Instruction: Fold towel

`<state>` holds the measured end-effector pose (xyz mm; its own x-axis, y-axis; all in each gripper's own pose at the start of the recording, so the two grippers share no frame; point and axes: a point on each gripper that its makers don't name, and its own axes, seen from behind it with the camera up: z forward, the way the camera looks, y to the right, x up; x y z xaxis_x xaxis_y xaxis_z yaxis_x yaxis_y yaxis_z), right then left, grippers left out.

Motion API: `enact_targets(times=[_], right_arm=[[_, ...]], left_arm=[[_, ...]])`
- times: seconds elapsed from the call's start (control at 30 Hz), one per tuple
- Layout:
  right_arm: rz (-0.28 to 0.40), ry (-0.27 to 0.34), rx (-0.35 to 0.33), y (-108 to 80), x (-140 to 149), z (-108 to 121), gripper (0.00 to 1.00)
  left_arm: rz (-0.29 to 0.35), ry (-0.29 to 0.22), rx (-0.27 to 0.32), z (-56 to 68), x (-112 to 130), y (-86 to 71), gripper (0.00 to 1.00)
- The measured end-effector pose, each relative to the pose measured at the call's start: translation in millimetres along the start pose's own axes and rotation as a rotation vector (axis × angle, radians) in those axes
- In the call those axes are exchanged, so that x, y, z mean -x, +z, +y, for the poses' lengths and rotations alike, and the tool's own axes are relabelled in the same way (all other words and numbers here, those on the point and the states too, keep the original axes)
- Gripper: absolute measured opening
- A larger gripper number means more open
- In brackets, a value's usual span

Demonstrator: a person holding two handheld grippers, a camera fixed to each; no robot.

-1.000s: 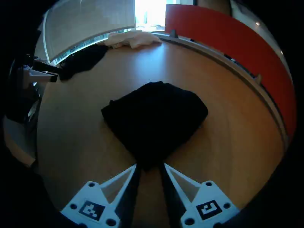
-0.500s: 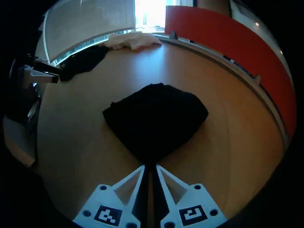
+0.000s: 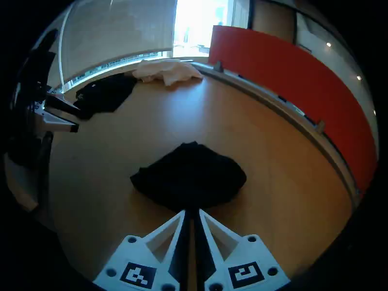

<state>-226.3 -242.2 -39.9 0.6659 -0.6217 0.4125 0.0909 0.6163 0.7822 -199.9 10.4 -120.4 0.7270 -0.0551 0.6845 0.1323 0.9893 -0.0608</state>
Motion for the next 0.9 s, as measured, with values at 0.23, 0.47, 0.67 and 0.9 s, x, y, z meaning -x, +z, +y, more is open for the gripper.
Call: enact_targets(times=[0.23,0.47,0.67,0.9], right_arm=[[0.074,-0.056,0.043,-17.8,-47.3,19.3,0.05],[0.136,-0.088,0.083,-42.5,-86.7,35.9,0.05],[0.164,-0.089,0.113,-60.4,-101.7,48.1,0.05],[0.168,-0.062,0.144,-77.0,-96.4,67.1,0.05]], left_arm=[[0.023,0.005,0.010,4.5,-10.8,-0.8,0.94],[0.041,0.011,0.023,10.1,-21.0,-1.5,0.94],[0.048,0.018,0.033,14.6,-26.1,-1.8,0.94],[0.053,0.026,0.046,20.8,-31.3,-0.8,0.94]])
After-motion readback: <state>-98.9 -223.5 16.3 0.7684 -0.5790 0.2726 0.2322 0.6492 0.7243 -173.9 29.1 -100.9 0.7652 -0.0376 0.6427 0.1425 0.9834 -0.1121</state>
